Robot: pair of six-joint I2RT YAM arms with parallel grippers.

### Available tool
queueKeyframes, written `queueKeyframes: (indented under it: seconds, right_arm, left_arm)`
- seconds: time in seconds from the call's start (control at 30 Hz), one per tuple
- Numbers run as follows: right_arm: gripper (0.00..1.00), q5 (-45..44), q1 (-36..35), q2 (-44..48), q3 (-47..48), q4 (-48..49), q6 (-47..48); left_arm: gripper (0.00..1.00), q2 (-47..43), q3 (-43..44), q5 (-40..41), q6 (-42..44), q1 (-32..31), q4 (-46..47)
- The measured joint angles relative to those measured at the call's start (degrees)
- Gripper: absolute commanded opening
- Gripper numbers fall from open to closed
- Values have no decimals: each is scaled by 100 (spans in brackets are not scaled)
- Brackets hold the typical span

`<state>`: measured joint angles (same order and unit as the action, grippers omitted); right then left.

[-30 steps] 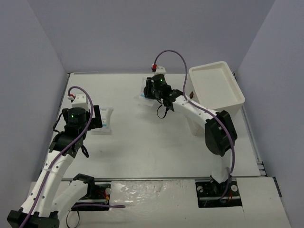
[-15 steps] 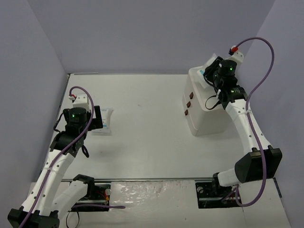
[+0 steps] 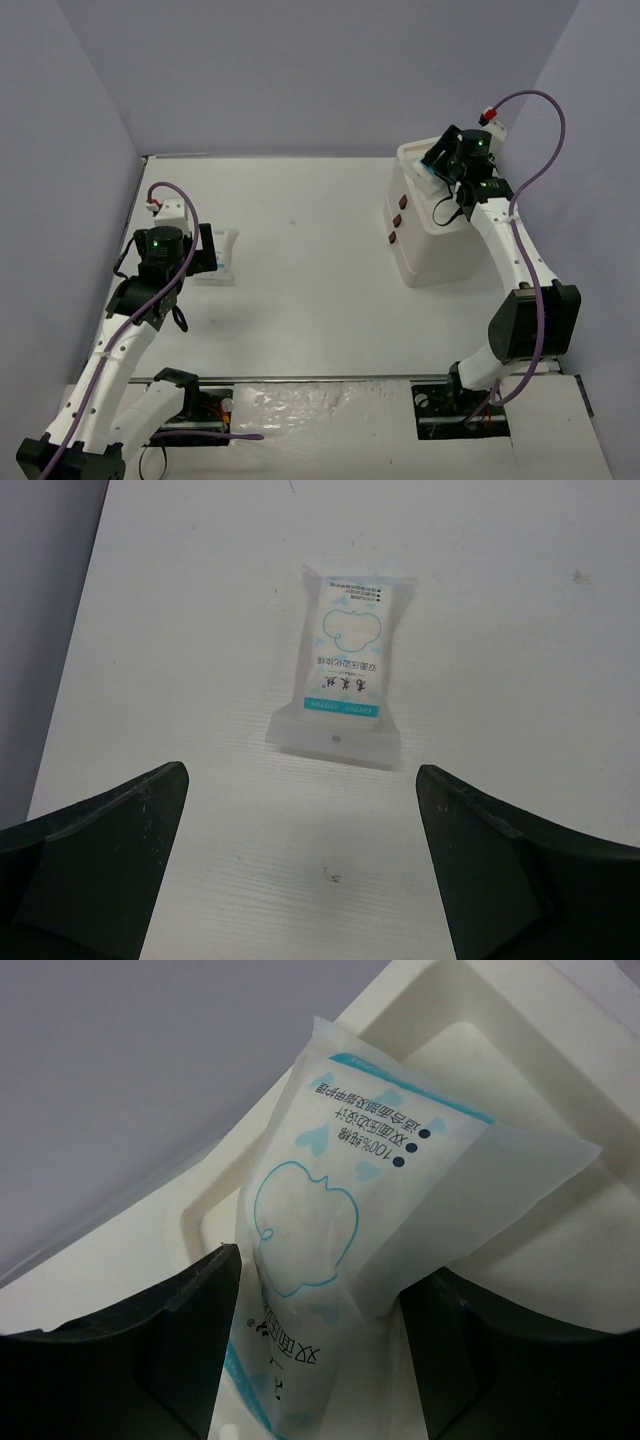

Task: Organize the makeup

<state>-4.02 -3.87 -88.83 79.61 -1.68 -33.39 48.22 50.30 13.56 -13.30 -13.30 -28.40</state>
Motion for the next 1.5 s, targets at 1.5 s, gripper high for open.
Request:
queueKeyframes:
  seconds: [1.5]
  right_arm:
    - [100, 1279, 3, 3326, -1023, -1280, 1510]
  left_arm:
    - [97, 6087, 2510, -1910, -224, 778, 9]
